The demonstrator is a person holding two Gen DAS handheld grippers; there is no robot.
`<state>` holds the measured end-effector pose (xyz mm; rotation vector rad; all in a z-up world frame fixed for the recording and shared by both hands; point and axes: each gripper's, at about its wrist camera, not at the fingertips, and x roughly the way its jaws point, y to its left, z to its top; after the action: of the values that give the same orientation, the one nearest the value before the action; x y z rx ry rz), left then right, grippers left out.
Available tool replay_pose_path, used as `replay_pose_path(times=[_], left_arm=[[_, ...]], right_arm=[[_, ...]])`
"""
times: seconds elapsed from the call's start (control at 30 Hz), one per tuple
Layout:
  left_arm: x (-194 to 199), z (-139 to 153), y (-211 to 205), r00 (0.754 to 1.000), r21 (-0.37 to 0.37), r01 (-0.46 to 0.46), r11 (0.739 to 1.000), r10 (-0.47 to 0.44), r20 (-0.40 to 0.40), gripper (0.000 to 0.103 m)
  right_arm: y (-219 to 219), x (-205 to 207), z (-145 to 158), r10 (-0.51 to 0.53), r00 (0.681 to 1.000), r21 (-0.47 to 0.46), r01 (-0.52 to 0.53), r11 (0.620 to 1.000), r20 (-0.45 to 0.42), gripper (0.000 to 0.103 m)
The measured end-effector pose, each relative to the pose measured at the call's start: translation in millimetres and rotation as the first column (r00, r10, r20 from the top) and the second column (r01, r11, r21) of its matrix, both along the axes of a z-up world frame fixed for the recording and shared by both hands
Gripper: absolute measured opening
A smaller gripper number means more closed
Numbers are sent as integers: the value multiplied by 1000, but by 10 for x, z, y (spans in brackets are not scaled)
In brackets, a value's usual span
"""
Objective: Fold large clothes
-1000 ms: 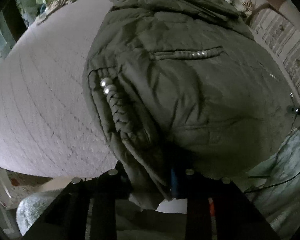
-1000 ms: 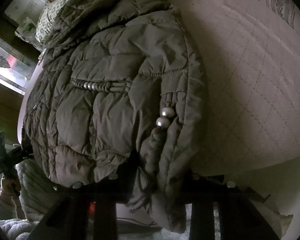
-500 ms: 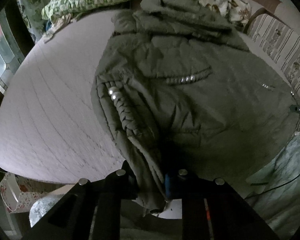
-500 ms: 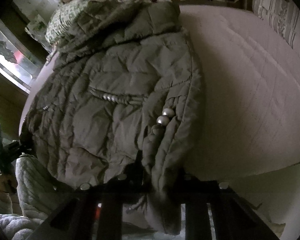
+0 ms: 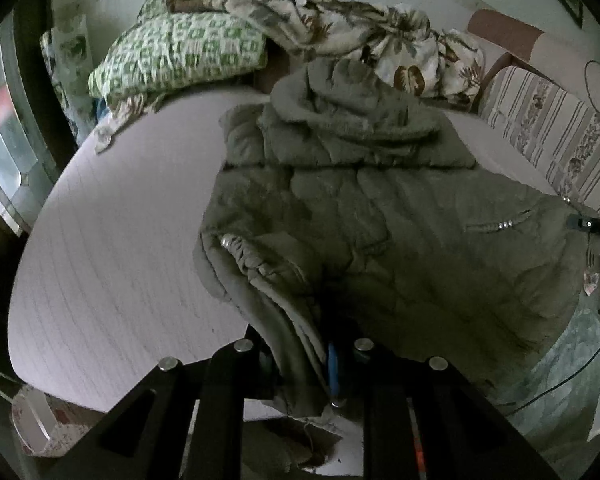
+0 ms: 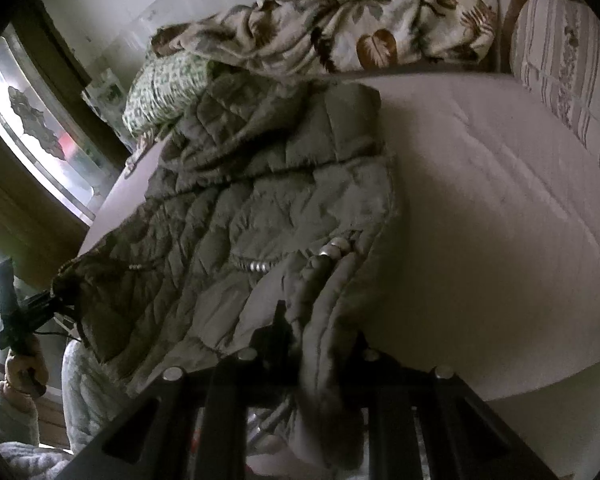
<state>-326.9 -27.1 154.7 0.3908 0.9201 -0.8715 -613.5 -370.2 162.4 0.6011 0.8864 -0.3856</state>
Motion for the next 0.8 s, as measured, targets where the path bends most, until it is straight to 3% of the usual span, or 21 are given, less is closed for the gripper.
replay_pose_path(times=[0.3,0.8], left_arm=[[223,303,-163,999,-72,-16,997,19,43,17],[838,668,-550,994,-191,-93,977,102,41,18]], right_arm=[[-186,258,247,-17,998,-31,19,999,56,18],[-694,765,611,-65,989,-56,73,996,134,18]])
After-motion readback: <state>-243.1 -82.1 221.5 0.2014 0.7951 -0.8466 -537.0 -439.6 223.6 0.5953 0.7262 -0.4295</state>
